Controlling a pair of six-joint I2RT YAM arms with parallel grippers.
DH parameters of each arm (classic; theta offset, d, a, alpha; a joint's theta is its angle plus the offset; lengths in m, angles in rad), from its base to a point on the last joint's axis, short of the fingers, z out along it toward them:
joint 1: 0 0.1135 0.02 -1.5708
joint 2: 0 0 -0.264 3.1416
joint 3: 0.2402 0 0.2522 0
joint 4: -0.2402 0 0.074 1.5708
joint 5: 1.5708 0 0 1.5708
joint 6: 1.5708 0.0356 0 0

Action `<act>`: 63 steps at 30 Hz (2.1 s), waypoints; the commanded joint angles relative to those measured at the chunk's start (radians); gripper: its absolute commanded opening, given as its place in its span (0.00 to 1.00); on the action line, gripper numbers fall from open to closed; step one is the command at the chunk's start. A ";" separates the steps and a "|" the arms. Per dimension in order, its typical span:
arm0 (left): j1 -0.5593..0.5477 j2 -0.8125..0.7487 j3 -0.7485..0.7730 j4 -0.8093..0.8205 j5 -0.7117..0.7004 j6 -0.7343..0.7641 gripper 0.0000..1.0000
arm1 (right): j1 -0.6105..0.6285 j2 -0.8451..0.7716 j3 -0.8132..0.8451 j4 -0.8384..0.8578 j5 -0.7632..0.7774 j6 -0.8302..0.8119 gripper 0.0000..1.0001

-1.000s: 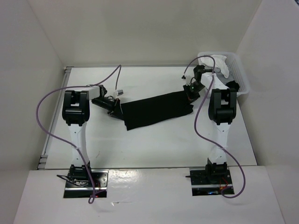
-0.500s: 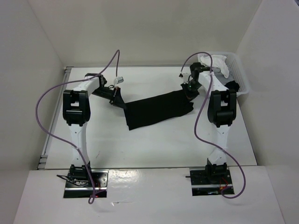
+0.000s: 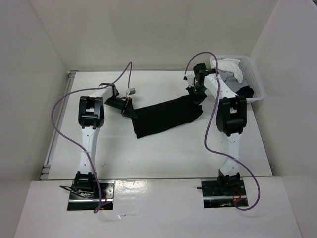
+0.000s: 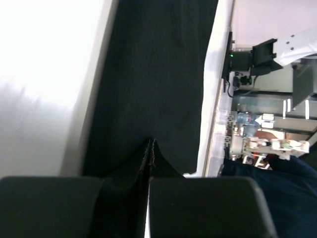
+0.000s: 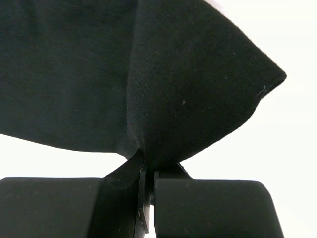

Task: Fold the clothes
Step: Fold the tank top

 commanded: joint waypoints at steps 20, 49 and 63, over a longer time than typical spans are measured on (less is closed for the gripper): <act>-0.092 -0.114 -0.160 0.382 -0.129 -0.322 0.00 | 0.209 -0.092 0.244 -0.116 0.153 0.010 0.00; -0.102 -0.132 -0.169 0.391 -0.156 -0.350 0.00 | 0.470 -0.144 0.146 -0.146 0.219 -0.010 0.00; -0.111 -0.169 -0.207 0.409 -0.166 -0.359 0.00 | 0.534 -0.046 0.220 -0.146 0.210 0.019 0.00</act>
